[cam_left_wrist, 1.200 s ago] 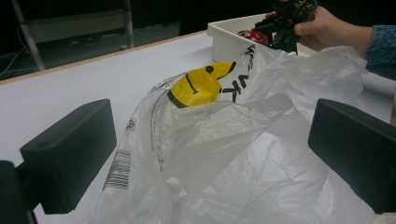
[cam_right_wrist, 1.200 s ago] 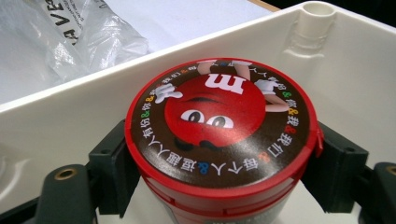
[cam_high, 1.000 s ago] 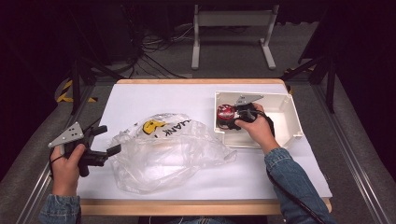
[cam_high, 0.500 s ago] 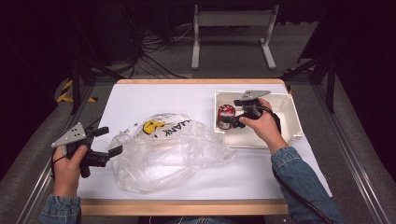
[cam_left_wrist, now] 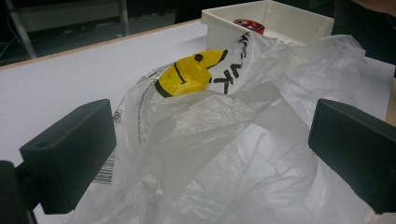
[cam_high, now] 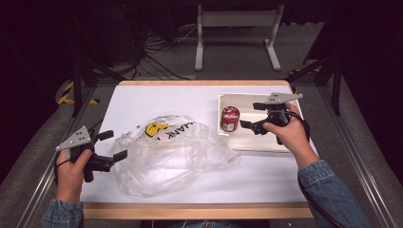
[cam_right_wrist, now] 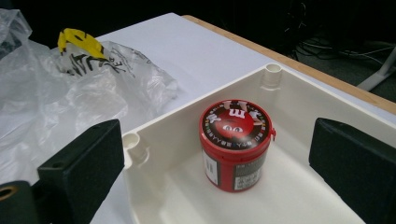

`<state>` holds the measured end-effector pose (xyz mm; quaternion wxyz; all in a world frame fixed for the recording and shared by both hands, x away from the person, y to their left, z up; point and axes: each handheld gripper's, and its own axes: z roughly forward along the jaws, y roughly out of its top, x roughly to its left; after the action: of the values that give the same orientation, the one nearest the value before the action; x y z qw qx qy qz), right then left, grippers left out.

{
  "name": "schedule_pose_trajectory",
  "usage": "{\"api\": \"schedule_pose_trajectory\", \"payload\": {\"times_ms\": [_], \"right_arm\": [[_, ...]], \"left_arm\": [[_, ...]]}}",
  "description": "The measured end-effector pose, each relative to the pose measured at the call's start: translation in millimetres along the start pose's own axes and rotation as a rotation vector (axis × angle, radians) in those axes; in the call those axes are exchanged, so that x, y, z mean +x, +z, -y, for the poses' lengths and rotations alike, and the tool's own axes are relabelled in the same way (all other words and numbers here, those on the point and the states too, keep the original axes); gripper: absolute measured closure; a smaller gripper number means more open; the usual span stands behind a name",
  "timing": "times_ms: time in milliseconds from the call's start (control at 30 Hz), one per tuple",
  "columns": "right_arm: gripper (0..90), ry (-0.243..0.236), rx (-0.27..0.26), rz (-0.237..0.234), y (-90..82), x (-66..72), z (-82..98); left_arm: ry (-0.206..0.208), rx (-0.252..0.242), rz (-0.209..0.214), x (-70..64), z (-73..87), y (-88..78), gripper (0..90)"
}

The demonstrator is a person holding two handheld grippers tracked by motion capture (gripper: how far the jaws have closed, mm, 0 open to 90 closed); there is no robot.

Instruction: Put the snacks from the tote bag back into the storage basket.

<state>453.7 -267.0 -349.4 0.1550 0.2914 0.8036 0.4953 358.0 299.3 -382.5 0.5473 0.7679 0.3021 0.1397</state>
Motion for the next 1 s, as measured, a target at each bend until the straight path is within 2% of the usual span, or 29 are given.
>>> {"api": "schedule_pose_trajectory", "payload": {"times_ms": [200, 267, 467, 633, 700, 900, 1000], "right_arm": [[3.7, -0.004, -0.016, -0.012, -28.6, 11.1, 5.7], [3.7, 0.009, -0.011, -0.003, -36.6, 14.9, 8.1], [3.6, -0.013, -0.029, 0.015, -56.2, 22.6, 21.2], [3.5, -0.001, -0.062, 0.027, -68.4, 26.9, 36.0], [3.6, 0.004, -0.075, 0.045, -73.8, 28.6, 43.4], [3.0, 0.040, -0.112, 0.073, -85.0, 32.3, 64.9], [3.0, 0.038, -0.115, 0.094, -87.1, 34.5, 74.0]], "left_arm": [[-0.012, 0.001, 0.006, -1.9, 2.6, -1.1, 1.7], [-0.020, 0.002, 0.009, -2.6, 4.1, -2.1, 1.9], [-0.026, 0.005, 0.023, -5.9, 8.3, -4.7, 1.9], [0.000, 0.025, 0.026, -13.6, 11.5, -4.6, 1.8], [0.014, 0.031, 0.025, -17.2, 13.2, -5.7, 1.7], [0.007, 0.030, 0.027, -22.7, 21.7, -7.8, 1.6], [0.011, 0.031, 0.023, -23.7, 26.8, -6.4, 1.5]]}}
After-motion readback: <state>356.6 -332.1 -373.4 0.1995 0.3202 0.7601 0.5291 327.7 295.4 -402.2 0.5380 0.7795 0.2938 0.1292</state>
